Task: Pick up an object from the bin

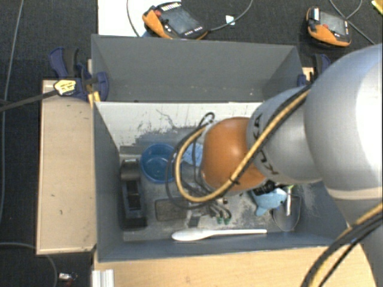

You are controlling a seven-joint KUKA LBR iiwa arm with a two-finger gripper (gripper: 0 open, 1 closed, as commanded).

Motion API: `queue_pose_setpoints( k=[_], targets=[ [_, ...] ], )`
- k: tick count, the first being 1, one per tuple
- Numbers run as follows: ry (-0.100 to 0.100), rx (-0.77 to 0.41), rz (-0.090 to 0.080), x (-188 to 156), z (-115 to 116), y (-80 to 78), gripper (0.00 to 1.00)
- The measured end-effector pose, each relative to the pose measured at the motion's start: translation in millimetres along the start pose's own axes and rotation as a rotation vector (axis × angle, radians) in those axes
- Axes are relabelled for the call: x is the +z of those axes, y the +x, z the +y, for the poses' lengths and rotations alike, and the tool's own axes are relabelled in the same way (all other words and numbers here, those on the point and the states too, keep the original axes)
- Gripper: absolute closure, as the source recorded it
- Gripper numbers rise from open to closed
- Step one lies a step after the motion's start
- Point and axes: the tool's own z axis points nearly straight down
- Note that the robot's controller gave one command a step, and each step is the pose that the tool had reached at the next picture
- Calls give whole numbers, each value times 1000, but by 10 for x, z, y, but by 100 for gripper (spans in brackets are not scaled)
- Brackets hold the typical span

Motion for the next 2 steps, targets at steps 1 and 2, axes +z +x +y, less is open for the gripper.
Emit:
queue_pose_setpoints(
  k=[1,2],
  targets=[
    [-1,5,-4,-58,-1,-4,100],
    [-1,8,-1,-289,-1,2,100]
  ],
)
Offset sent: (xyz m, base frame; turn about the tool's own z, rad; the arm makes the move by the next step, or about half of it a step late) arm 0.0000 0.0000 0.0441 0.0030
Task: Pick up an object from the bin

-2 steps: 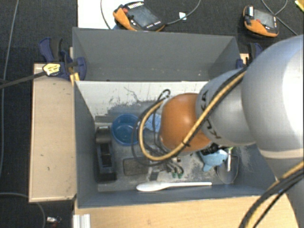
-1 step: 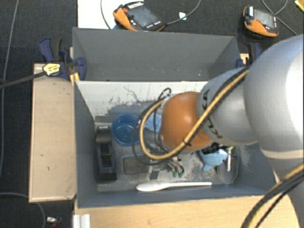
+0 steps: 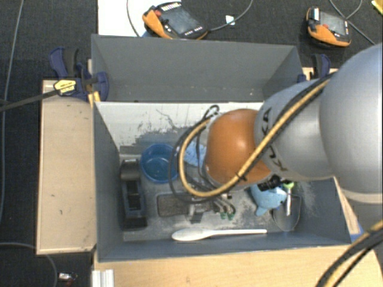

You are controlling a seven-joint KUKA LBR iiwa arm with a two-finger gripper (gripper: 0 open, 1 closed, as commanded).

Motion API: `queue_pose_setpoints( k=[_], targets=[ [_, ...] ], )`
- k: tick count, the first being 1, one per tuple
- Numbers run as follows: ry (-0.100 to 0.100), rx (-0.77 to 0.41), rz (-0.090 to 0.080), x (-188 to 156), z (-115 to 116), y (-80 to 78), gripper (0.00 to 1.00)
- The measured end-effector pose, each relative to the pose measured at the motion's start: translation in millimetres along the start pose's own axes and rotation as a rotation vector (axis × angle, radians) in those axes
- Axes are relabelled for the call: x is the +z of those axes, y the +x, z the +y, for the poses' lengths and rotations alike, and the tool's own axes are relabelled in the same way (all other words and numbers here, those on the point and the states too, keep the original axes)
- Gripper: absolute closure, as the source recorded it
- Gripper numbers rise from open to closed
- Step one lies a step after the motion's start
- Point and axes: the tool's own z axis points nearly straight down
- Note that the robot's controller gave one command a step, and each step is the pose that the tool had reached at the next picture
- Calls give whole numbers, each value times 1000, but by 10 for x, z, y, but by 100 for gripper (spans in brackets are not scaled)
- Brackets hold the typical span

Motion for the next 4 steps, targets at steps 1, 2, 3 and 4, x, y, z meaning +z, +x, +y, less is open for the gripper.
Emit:
queue_pose_setpoints(
  k=[1,2,3,4],
  targets=[
    [-1,4,-2,-153,0,-6,100],
    [-2,5,-5,-214,1,-11,100],
    [-2,7,-6,-268,1,-12,100],
    [-4,10,-10,-314,1,-19,100]
  ],
)
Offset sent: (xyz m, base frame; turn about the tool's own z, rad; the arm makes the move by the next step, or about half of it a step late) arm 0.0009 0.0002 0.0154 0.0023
